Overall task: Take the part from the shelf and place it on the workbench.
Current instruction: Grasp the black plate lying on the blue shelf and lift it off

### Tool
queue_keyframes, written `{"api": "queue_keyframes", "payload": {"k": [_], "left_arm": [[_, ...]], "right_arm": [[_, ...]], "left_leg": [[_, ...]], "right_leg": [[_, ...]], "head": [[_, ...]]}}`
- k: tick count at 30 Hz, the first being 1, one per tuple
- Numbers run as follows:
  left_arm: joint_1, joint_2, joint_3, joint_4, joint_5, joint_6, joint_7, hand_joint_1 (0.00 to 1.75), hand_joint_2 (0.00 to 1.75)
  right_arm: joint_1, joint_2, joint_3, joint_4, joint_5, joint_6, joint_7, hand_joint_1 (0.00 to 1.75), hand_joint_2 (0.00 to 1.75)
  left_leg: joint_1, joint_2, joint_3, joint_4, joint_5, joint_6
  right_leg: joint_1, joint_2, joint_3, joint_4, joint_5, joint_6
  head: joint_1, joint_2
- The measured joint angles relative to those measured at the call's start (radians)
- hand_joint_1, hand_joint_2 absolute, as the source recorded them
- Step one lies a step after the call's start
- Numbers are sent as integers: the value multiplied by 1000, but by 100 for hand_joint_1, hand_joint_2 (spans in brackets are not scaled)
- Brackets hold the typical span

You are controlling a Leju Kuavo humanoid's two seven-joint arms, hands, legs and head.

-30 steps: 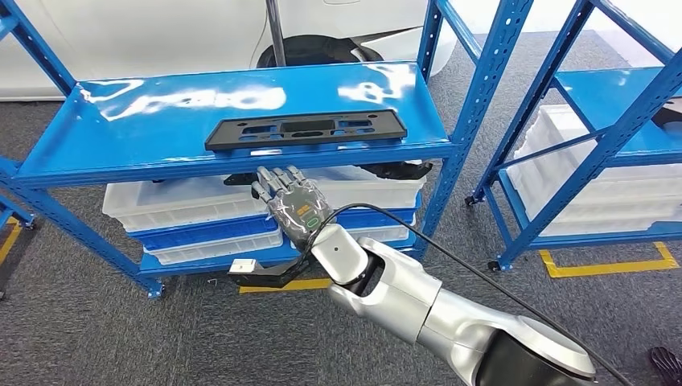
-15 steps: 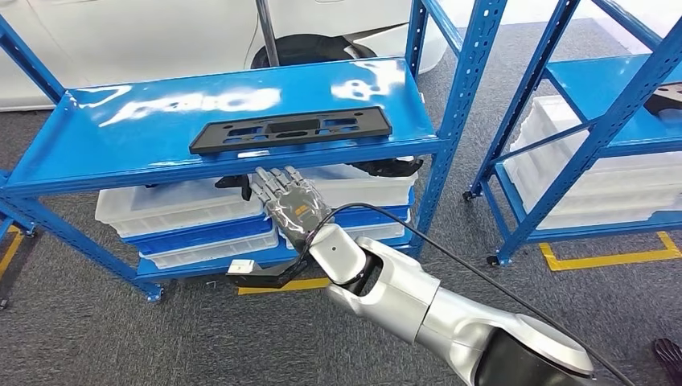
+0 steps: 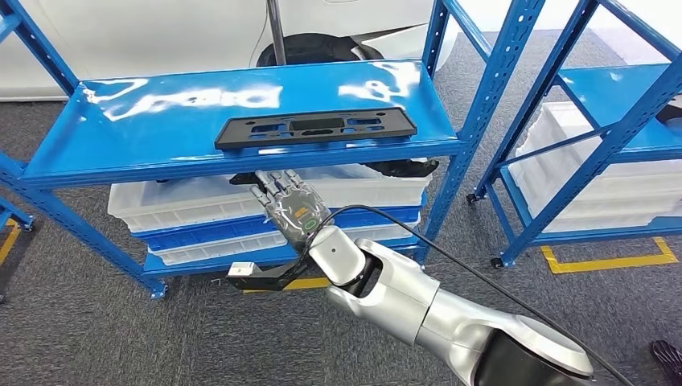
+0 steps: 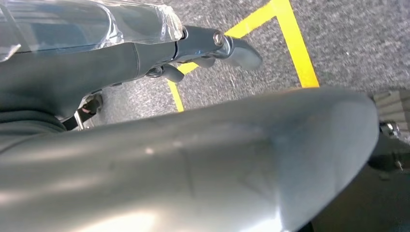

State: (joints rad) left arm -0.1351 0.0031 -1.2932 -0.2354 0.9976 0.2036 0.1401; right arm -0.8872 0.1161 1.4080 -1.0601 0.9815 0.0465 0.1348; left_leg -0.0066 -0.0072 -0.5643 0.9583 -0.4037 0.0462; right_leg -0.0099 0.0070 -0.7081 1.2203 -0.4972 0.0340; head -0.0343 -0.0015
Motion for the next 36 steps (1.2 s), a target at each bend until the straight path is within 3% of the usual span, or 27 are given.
{"api": "queue_keyframes", "payload": {"k": [2,3,4,8,9,11,13,14,15,17,19,23,25,27,28,29,30,33,34,36], "left_arm": [[0,0,0,0,0,0,0,0,0],[-1,0,0,0,0,0,-1,0,0],[-1,-1,0,0,0,0,-1,0,0],[0,0,0,1,0,0,-1,0,0],[0,0,0,1,0,0,-1,0,0],[0,0,0,1,1,0,-2,0,0],[2,0,0,1,1,0,-2,0,0],[3,0,0,1,1,0,-2,0,0],[3,0,0,1,1,0,-2,0,0],[1,0,0,1,2,0,-2,0,0],[0,-1,0,1,2,0,-2,0,0],[2,-1,0,1,2,0,-5,0,0],[2,-1,0,1,2,0,-8,0,0],[2,-1,0,2,2,0,-10,0,0],[2,-1,0,2,2,0,-11,0,0],[3,-2,0,2,2,0,-12,0,0],[3,-2,0,2,2,0,-12,0,0],[2,-2,0,2,2,0,-13,0,0],[1,-2,0,2,2,0,-13,0,0],[1,-2,0,2,2,0,-13,0,0]], "right_arm": [[-1,0,1,0,0,0,0,0,175],[-1,0,1,0,0,0,0,0,175],[-2,1,1,0,-1,0,0,0,175],[-2,2,1,0,-5,2,0,0,175],[-3,2,1,0,-5,2,0,0,175],[-3,3,1,0,-7,2,0,0,175],[-1,4,2,0,-10,4,0,0,175],[-1,4,2,0,-13,5,0,0,175],[-1,4,2,0,-15,6,0,0,175],[-2,4,2,0,-17,6,1,0,175],[-5,4,2,0,-19,8,1,0,175],[-6,4,2,0,-25,12,2,0,175],[-6,4,2,0,-30,13,2,0,175],[-5,3,2,0,-35,15,2,0,175],[-3,2,2,0,-37,16,2,0,175],[-2,1,2,0,-39,17,2,0,175],[-2,0,2,0,-39,18,2,0,175],[-5,0,2,0,-41,19,3,0,175],[-6,0,2,0,-41,19,3,0,175],[-7,0,2,0,-42,20,3,0,175]], "left_leg": [[-7,-1,3,3,-3,-1],[-9,-1,2,4,-5,-2],[-11,-1,1,5,-6,-5],[-11,1,-11,29,-25,-21],[-7,1,-29,69,-49,-30],[7,2,-91,202,-112,-49],[20,2,-140,302,-141,-63],[26,2,-138,296,-127,-68],[31,2,-116,248,-97,-73],[36,2,-43,93,-31,-81],[32,-2,-3,4,-6,-73],[24,-4,1,-6,-2,-34],[23,-3,5,-10,2,-18],[15,-2,6,-9,1,-7],[11,-2,7,-9,1,-4],[7,-3,8,-9,0,-2],[3,-4,10,-9,-2,0],[-9,-6,15,-5,-8,1],[-11,-5,13,-3,-10,-2],[-14,-4,10,-1,-12,-7]], "right_leg": [[6,-1,75,-147,60,-14],[9,-2,101,-200,75,-20],[11,-2,114,-227,79,-23],[5,-1,115,-240,83,-34],[0,-1,116,-241,85,-37],[-3,-2,115,-241,85,-40],[-6,-2,114,-241,85,-39],[-9,-2,114,-241,84,-38],[-12,-1,115,-241,84,-35],[-18,0,117,-240,83,-23],[-20,2,116,-242,84,-7],[-22,2,113,-235,75,19],[-21,-1,74,-147,22,18],[-14,-1,6,0,-41,13],[-11,-1,-19,48,-52,11],[-7,-1,-25,59,-45,7],[-4,-1,-10,26,-19,1],[5,-3,88,-180,72,-22],[8,-3,107,-221,83,-25],[9,-3,113,-241,85,-27]], "head": [[0,0],[0,0],[-1,0],[-2,0],[-4,0],[-7,0],[-7,0],[-7,0],[-7,0],[-8,0],[-8,0],[-7,0],[-5,0],[-3,0],[-3,0],[-3,0],[-3,0],[-3,0],[-3,0],[-4,0]]}}
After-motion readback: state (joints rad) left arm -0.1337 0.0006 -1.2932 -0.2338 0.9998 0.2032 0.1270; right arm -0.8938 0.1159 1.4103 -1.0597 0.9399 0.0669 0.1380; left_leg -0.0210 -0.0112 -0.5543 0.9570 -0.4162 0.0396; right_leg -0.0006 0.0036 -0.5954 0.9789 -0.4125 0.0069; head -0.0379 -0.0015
